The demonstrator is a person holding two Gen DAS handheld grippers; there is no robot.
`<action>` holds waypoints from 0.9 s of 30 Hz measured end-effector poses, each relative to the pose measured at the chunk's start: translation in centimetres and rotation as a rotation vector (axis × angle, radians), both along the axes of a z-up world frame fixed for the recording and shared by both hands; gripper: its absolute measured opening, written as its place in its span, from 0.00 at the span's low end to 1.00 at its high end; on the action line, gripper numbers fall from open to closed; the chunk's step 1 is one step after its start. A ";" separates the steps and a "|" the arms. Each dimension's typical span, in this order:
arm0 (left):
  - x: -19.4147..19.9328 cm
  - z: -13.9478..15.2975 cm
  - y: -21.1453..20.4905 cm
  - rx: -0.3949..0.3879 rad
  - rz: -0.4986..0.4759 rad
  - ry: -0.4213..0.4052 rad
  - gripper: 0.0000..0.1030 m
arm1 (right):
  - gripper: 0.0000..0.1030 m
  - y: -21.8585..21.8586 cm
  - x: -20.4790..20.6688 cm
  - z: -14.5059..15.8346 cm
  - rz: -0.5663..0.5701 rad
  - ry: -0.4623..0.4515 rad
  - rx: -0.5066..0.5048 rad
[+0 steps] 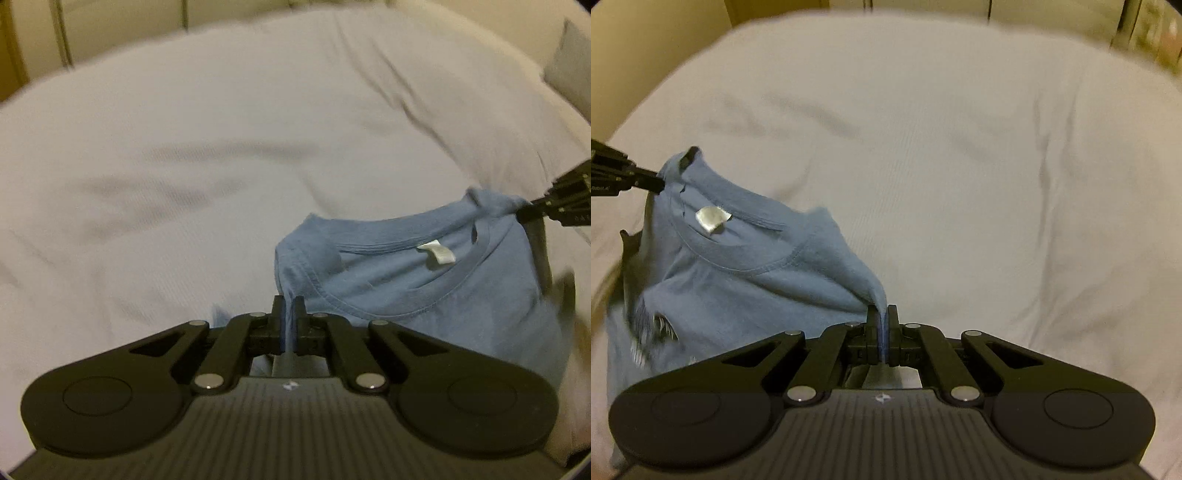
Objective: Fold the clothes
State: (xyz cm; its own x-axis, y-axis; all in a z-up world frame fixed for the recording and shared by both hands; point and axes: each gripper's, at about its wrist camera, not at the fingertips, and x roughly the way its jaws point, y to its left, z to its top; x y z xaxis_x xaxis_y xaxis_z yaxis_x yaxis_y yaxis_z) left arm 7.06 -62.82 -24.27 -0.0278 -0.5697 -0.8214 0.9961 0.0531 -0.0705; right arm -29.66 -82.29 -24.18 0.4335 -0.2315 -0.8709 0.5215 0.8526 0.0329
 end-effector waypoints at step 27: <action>1.9 -10.4 2.3 0.204 0.326 0.043 0.28 | 0.59 -2.7 -4.9 -9.8 -0.367 0.077 0.143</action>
